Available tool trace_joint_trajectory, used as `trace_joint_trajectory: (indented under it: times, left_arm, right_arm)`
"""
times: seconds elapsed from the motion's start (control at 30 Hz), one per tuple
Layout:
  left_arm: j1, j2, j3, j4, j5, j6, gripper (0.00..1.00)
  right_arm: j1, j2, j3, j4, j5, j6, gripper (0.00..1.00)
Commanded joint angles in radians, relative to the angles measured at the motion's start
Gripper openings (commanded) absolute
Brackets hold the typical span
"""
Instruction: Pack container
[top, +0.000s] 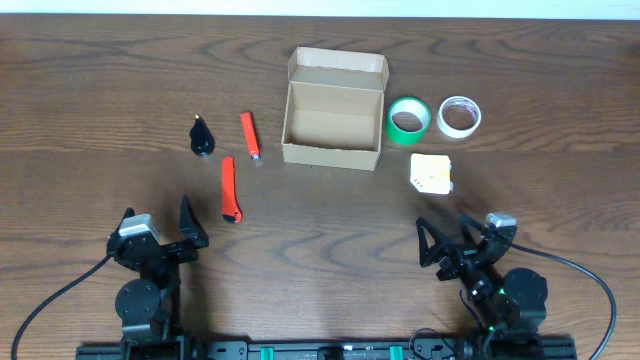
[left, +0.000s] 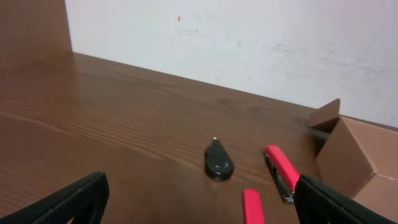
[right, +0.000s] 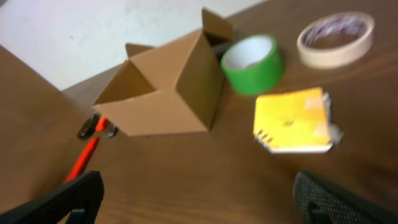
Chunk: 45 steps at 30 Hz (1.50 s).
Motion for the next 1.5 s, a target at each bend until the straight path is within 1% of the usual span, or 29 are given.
trace_joint_trajectory:
  times: [0.0, 0.03, 0.1, 0.2, 0.3, 0.33, 0.43, 0.53, 0.6, 0.67, 0.77, 0.83, 0.9, 0.97, 1.03, 1.1, 1.2, 1.3, 1.47]
  left_arm:
    - [0.0, -0.002, -0.017, -0.048, 0.053, -0.084, 0.95]
    - [0.0, -0.002, -0.01, -0.053, 0.095, -0.122, 0.96]
    - [0.0, -0.002, 0.014, -0.073, 0.157, -0.15, 0.96]
    - [0.0, -0.002, 0.073, -0.115, 0.203, -0.196, 0.96]
    - [0.001, 0.014, 0.177, -0.228, 0.19, -0.212, 0.96]
    - [0.002, 0.038, 0.23, -0.285, 0.161, -0.212, 0.96]
    - [0.002, 0.126, 0.354, -0.389, 0.104, -0.187, 0.96]
    - [0.002, 0.29, 0.506, -0.446, 0.089, -0.152, 0.96]
    - [0.002, 0.43, 0.625, -0.495, 0.089, -0.117, 0.96]
    - [0.002, 0.598, 0.768, -0.572, 0.089, -0.06, 0.95]
    - [0.002, 0.822, 0.965, -0.675, 0.09, 0.002, 0.95]
    - [0.002, 0.948, 1.078, -0.718, 0.09, 0.029, 0.95]
    - [0.002, 1.061, 1.177, -0.748, 0.09, 0.041, 0.95]
    - [0.004, 1.167, 1.267, -0.781, 0.089, 0.043, 0.96]
    - [0.007, 1.245, 1.318, -0.801, 0.089, 0.053, 0.95]
    - [0.009, 1.299, 1.331, -0.805, 0.089, 0.092, 0.95]
    - [0.009, 1.358, 1.33, -0.824, 0.085, 0.152, 0.95]
    - [0.009, 1.407, 1.33, -0.851, 0.085, 0.204, 0.95]
    - [0.009, 1.463, 1.33, -0.879, 0.085, 0.225, 0.95]
  right_arm:
    - [-0.006, 0.053, 0.026, -0.005, -0.05, 0.066, 0.99]
    - [-0.006, 0.079, 0.046, -0.003, -0.042, 0.06, 0.99]
    - [-0.006, 0.143, 0.101, 0.008, -0.007, 0.012, 0.99]
    - [-0.01, 0.293, 0.217, 0.01, 0.079, -0.089, 0.99]
    - [-0.035, 0.509, 0.371, -0.002, 0.085, -0.166, 0.99]
    - [-0.049, 0.607, 0.445, -0.009, 0.085, -0.192, 0.99]
    - [-0.085, 0.835, 0.645, -0.069, 0.064, -0.235, 0.99]
    - [-0.126, 1.074, 0.906, -0.206, 0.05, -0.26, 0.99]
    - [-0.143, 1.209, 1.081, -0.314, 0.04, -0.265, 0.99]
    - [-0.151, 1.331, 1.257, -0.42, 0.027, -0.308, 0.99]
    - [-0.151, 1.451, 1.436, -0.518, -0.051, -0.317, 0.99]
    - [-0.152, 1.491, 1.485, -0.507, -0.083, -0.335, 0.99]
    - [-0.152, 1.523, 1.514, -0.469, -0.095, -0.307, 0.99]
    - [-0.151, 1.557, 1.543, -0.458, -0.092, -0.245, 0.91]
    - [-0.145, 1.598, 1.571, -0.483, -0.059, -0.189, 0.91]
    - [-0.139, 1.651, 1.609, -0.547, -0.011, -0.172, 0.91]
    - [-0.13, 1.747, 1.678, -0.642, 0.046, -0.173, 0.89]
    - [-0.118, 1.854, 1.775, -0.711, 0.058, -0.185, 0.88]
    - [-0.08, 2.028, 1.982, -0.799, 0.075, -0.202, 0.86]
